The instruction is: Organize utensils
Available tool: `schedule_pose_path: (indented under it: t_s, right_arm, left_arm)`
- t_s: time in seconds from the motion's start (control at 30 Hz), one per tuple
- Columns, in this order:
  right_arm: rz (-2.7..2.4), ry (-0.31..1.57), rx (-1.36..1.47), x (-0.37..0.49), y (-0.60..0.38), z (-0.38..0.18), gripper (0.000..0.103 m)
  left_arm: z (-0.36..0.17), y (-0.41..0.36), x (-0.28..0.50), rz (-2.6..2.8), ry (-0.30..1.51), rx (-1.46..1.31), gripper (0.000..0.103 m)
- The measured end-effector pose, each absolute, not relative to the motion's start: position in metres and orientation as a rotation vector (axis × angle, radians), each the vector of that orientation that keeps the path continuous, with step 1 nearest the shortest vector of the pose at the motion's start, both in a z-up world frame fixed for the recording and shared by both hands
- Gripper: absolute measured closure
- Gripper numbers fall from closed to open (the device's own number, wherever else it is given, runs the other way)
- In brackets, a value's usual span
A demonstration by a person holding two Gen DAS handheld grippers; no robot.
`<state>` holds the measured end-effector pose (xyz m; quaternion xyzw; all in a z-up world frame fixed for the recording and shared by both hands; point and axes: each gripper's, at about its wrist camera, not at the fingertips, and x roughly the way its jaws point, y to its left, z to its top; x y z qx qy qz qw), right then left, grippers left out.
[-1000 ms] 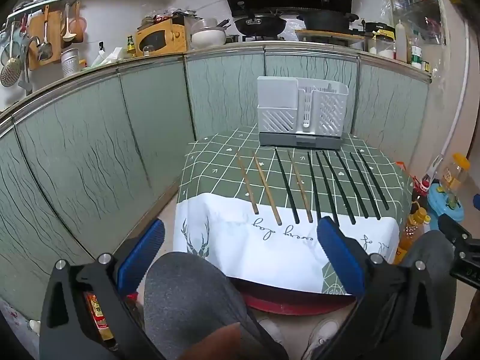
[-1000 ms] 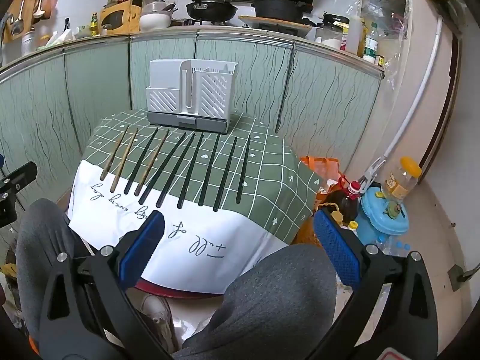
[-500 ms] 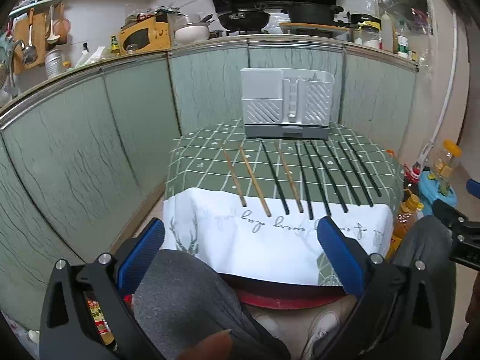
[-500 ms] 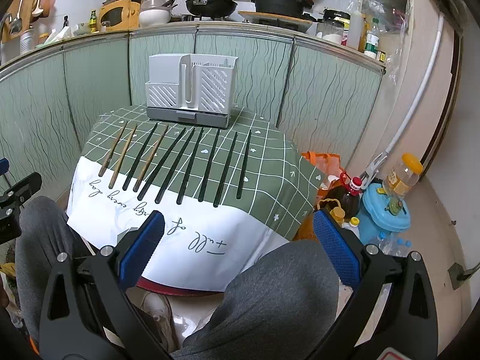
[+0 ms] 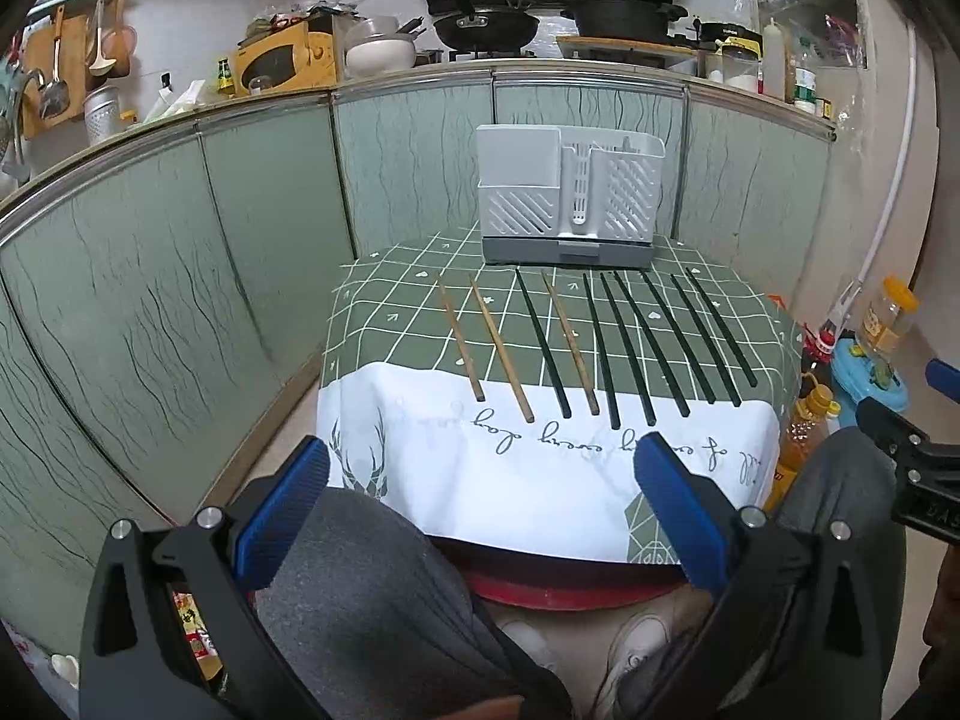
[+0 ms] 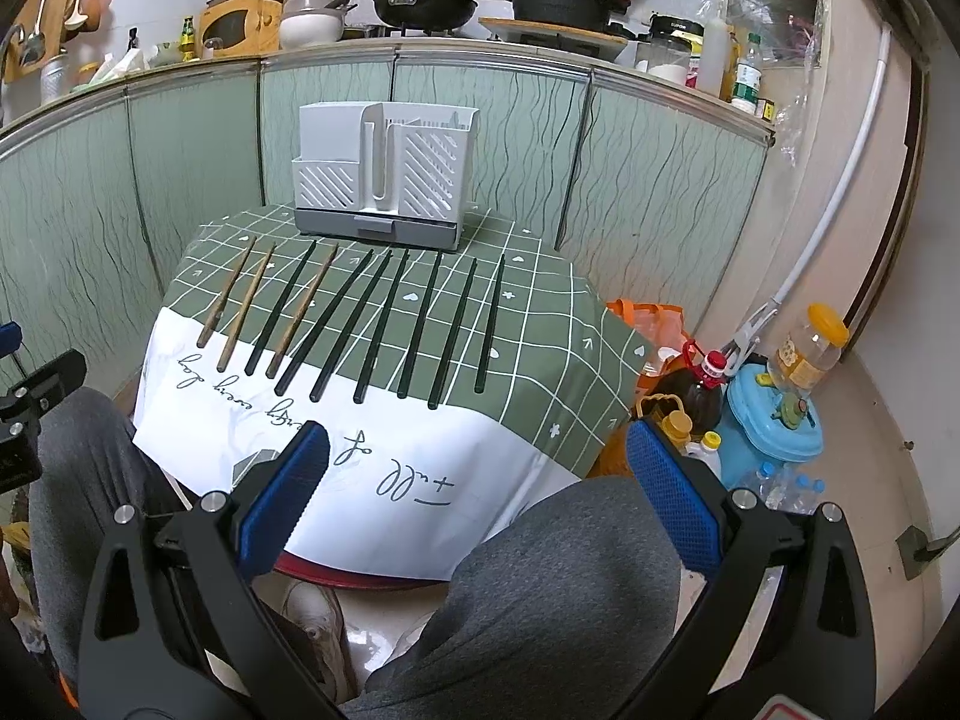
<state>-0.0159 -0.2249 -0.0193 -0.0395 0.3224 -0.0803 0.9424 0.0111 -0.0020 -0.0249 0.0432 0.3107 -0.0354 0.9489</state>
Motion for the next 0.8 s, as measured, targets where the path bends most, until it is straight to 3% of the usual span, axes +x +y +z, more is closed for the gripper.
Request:
schedule_pose_path:
  t_s: [0.8]
  right_arm:
    - [-0.162,0.687,-0.084,-0.0061,-0.2269,-0.0267,0.008]
  left_arm:
    - [-0.0337,-0.0008,0.0194,-0.059,0.647,0.107,0.004]
